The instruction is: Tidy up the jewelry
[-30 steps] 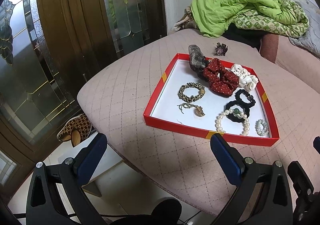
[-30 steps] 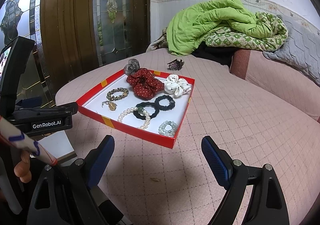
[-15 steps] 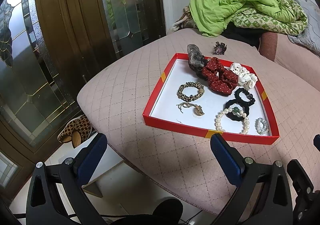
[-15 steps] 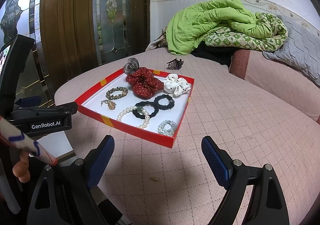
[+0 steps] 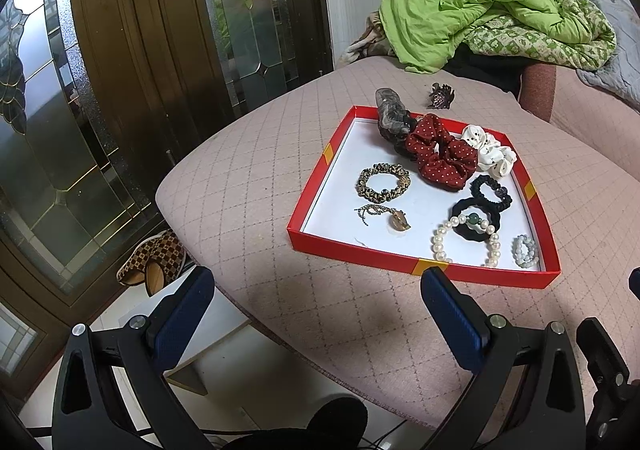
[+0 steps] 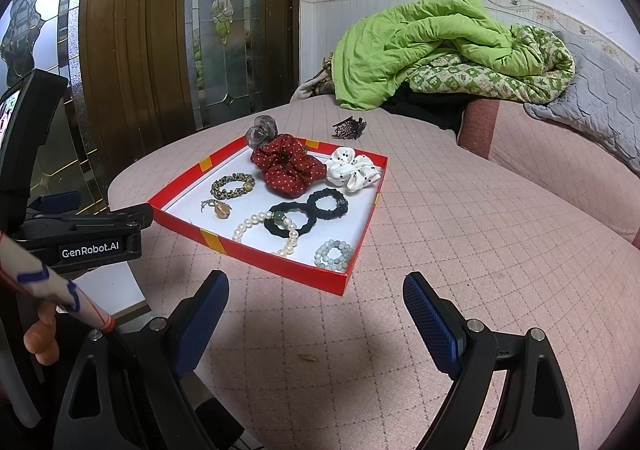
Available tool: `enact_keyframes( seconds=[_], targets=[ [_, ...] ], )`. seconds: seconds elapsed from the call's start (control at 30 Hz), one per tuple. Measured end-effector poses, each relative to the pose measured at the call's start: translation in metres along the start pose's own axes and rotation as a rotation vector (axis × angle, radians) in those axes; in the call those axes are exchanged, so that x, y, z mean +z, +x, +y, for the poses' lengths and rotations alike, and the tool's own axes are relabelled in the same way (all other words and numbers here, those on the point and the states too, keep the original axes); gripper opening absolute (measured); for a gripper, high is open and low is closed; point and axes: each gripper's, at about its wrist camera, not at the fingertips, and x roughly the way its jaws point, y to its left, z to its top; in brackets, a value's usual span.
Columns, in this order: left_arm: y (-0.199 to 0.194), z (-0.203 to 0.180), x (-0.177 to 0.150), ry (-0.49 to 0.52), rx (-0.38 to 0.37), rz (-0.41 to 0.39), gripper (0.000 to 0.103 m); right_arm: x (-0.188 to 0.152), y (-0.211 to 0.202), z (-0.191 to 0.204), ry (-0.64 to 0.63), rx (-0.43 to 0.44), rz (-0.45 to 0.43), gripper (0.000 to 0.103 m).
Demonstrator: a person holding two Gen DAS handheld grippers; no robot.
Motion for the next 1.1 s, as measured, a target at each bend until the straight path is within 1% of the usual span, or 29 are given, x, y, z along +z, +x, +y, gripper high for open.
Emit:
enact_keyframes(
  seconds=[0.83, 1.1],
  targets=[
    [0.0003, -0.0003, 0.0005, 0.000, 0.000, 0.001, 0.103, -0.0006, -0.0010, -0.0014, 0.000, -0.002, 0.000, 0.092],
    [0.0006, 0.0000, -0.0046, 0.009, 0.024, 0.007, 0.103, -0.0022, -0.0055, -0.0050, -0.001, -0.008, -0.006, 0.092]
  ],
)
